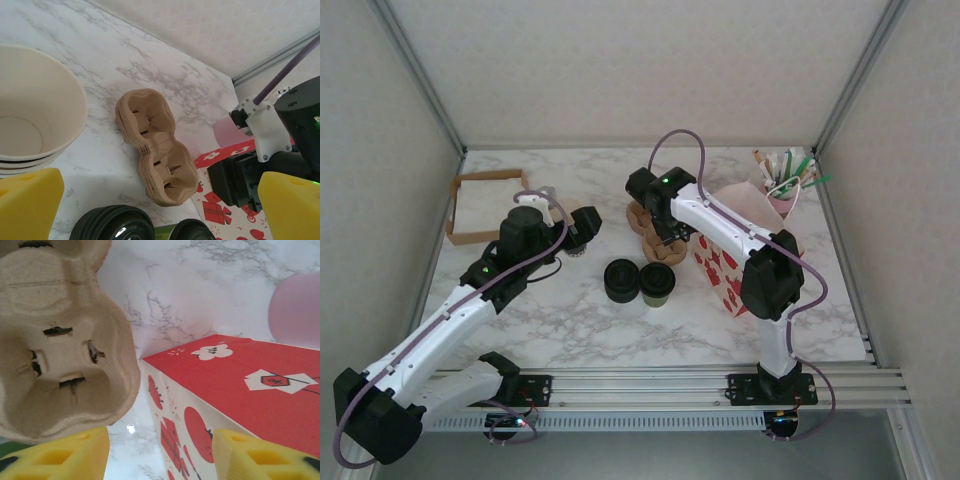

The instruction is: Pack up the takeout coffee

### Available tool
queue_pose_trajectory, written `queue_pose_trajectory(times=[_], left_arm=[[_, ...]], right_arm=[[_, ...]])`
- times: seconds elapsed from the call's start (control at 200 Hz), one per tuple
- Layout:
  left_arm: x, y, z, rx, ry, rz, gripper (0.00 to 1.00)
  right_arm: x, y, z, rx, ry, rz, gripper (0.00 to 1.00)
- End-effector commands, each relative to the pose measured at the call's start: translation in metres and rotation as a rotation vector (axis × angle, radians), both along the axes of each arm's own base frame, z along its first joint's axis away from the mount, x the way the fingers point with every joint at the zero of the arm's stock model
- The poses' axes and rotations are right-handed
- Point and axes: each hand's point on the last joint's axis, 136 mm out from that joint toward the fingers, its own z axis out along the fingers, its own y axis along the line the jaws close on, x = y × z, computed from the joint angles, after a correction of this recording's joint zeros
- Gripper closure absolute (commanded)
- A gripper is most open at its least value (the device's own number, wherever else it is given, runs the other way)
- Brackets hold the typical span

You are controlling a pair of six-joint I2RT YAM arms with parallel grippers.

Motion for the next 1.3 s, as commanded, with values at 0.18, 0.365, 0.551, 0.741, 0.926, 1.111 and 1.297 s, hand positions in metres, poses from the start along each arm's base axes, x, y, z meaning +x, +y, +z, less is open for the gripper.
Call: queue_pose_trajectory(times=[0.18, 0.365, 0.551, 0.741, 0.926, 1.111, 1.297], left_arm=[[-0.008, -0.007, 0.049, -0.054, -0.163, -0.080, 0.00], [-0.021, -0.005, 0.068, -0.021, -0.277, -0.119, 0.00], [-0.010, -0.005, 0.048, 0.027, -0.207, -0.104, 0.00], [0.002, -0.020, 0.017, 0.020, -0.085, -0.136, 0.00], [0.008, -0.032, -0.008, -0.012, -0.001, -0.168, 0.00], [0.007, -0.031, -0.011, -0.006, 0.005, -0.166, 0.00], [0.007, -0.028, -0.011, 0.007, 0.003, -0.155, 0.00]], right_arm=[[-0.007, 0.042, 0.034, 0.281, 0.007, 0.055, 0.33], [0.009, 0.053, 0.034, 0.370, 0.038, 0.050, 0.31], [0.023, 0.062, 0.017, 0.333, 0.085, 0.059, 0.36], [0.038, 0.057, 0.005, 0.270, 0.064, 0.057, 0.38], [0.043, 0.062, -0.014, 0.270, 0.114, 0.072, 0.39], [0.048, 0.063, -0.025, 0.272, 0.131, 0.066, 0.45], [0.052, 0.064, -0.036, 0.262, 0.154, 0.060, 0.50]])
